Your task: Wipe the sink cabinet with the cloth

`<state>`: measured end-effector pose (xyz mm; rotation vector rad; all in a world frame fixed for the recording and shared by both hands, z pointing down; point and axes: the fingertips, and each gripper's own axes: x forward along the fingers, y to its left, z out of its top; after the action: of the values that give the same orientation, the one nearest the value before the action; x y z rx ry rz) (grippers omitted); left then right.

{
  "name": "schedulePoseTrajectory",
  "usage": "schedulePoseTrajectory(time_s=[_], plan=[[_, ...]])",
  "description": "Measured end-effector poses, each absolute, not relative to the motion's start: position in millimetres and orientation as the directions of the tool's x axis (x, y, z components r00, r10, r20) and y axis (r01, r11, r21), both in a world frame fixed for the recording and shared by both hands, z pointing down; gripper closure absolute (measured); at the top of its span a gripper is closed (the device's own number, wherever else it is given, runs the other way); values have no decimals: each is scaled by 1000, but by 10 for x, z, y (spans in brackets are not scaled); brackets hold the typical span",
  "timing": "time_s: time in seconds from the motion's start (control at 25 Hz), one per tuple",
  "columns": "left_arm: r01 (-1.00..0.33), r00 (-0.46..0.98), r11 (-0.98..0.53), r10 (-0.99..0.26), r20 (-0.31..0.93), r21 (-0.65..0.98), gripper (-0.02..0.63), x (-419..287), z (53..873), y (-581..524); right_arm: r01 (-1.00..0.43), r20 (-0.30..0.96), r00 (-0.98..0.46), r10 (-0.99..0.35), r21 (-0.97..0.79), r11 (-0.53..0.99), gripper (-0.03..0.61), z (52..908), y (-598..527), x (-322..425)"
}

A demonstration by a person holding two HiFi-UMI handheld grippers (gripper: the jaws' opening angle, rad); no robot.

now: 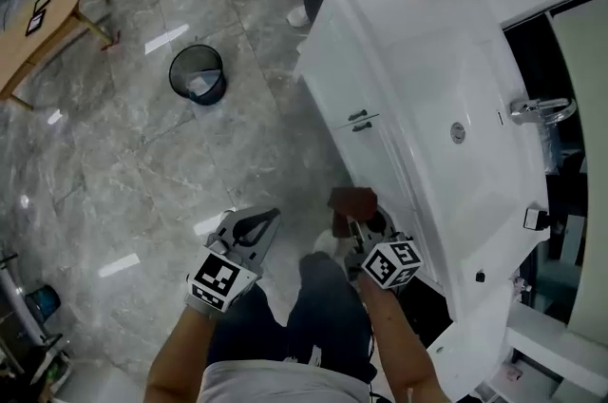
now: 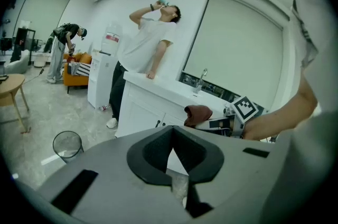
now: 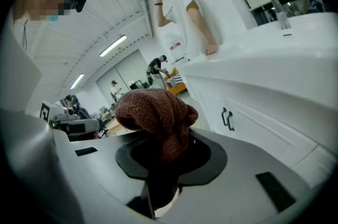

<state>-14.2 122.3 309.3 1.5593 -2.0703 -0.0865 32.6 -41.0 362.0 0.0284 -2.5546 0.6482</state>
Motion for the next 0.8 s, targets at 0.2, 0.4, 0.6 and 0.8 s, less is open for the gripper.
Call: schedulePoseTrajectory(time_s=[0.2, 0.4, 0.6, 0.8], plan=[[-874, -224, 338, -918, 327, 350, 603, -284, 2480, 1272, -30, 403, -905, 138, -382, 924, 482, 2736, -167, 86], [-893, -233, 315, -935, 268, 321, 603, -395, 1793, 1177, 52, 316, -935, 163, -332, 942, 482, 1842, -81, -209], [-913, -234, 295, -945, 230, 282, 603, -454, 1182, 1112, 109, 231, -956, 181, -292, 950, 482, 1014, -83, -372], [-930, -238, 273, -958, 159, 247, 603, -550, 613, 1029, 160, 182, -961, 208, -246, 956, 482, 389, -109, -378]])
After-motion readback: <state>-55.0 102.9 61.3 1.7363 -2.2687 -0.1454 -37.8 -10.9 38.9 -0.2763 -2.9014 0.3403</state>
